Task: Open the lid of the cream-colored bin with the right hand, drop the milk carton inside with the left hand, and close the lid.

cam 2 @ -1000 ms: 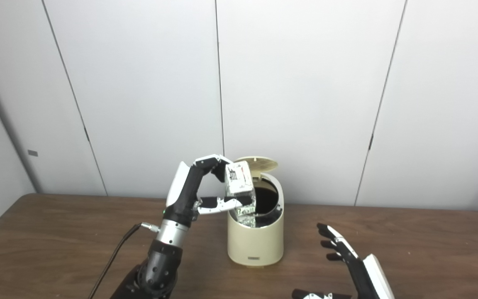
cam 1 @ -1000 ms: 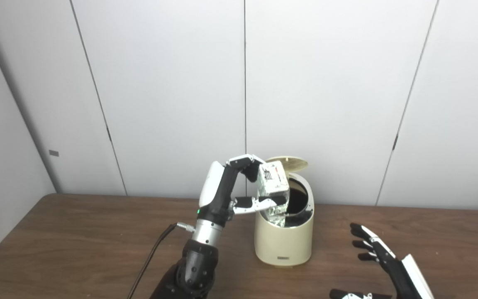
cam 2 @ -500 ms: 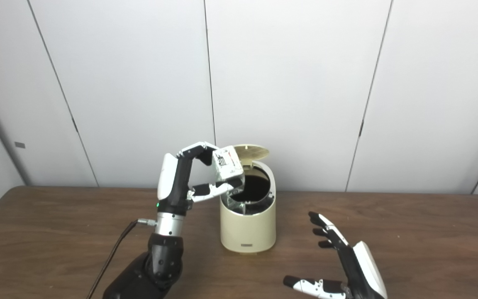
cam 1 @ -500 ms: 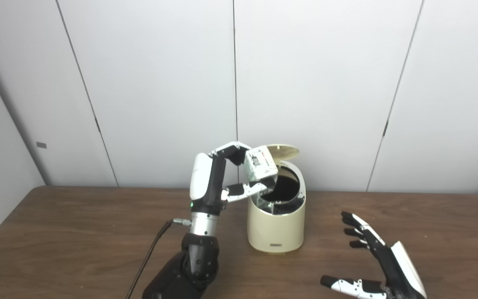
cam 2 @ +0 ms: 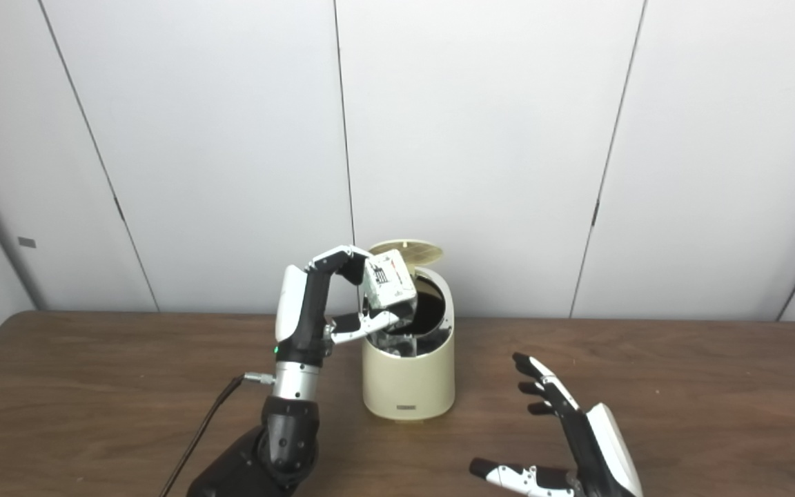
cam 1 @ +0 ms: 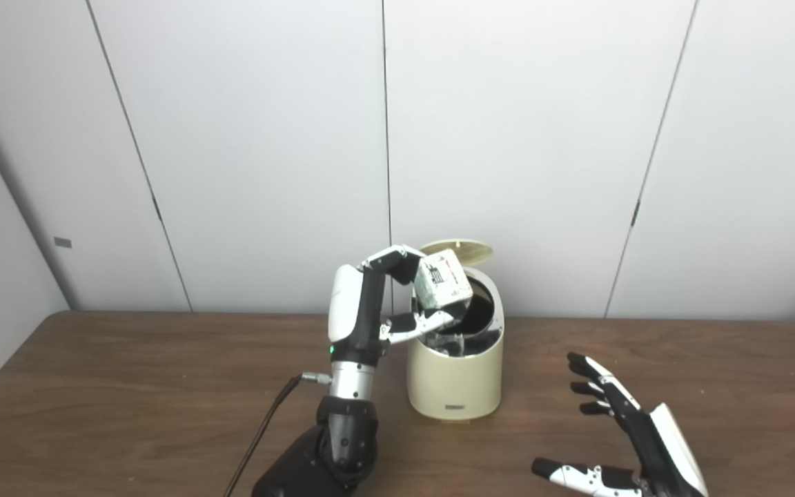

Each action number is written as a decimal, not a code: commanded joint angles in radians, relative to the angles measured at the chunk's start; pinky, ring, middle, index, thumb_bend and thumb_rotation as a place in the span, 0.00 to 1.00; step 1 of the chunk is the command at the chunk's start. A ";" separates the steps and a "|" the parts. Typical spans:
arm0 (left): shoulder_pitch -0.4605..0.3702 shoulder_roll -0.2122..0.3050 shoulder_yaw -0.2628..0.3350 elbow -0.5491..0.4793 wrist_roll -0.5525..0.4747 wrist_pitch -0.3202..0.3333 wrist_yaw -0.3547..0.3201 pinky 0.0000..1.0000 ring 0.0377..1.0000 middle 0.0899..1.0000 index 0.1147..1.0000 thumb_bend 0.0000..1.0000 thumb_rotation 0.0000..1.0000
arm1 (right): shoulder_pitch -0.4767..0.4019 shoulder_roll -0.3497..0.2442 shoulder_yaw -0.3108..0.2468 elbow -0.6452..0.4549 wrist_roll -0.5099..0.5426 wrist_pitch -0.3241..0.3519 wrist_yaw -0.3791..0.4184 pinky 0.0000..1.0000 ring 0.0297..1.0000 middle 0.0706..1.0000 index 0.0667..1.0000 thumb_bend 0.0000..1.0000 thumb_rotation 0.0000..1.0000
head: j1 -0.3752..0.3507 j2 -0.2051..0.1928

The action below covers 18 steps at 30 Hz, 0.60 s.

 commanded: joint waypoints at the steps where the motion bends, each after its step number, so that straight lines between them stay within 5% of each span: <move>1: -0.052 -0.006 0.000 0.006 -0.007 -0.016 -0.006 0.49 0.47 0.43 0.43 0.52 0.00 | -0.014 -0.007 -0.007 -0.026 0.007 -0.041 -0.022 0.71 0.80 0.86 0.87 0.71 0.34 | -0.001 0.001; 13: -0.047 -0.026 -0.017 0.052 -0.002 -0.016 -0.010 0.46 0.46 0.43 0.43 0.52 0.00 | -0.017 -0.010 -0.009 -0.022 0.008 -0.040 -0.028 0.71 0.80 0.86 0.87 0.72 0.34 | -0.002 0.009; 18: -0.046 -0.022 -0.005 0.076 0.034 -0.016 -0.048 0.52 0.54 0.45 0.42 0.52 0.00 | -0.014 -0.012 -0.009 -0.038 0.009 -0.023 -0.019 0.71 0.80 0.86 0.87 0.72 0.35 | 0.000 0.013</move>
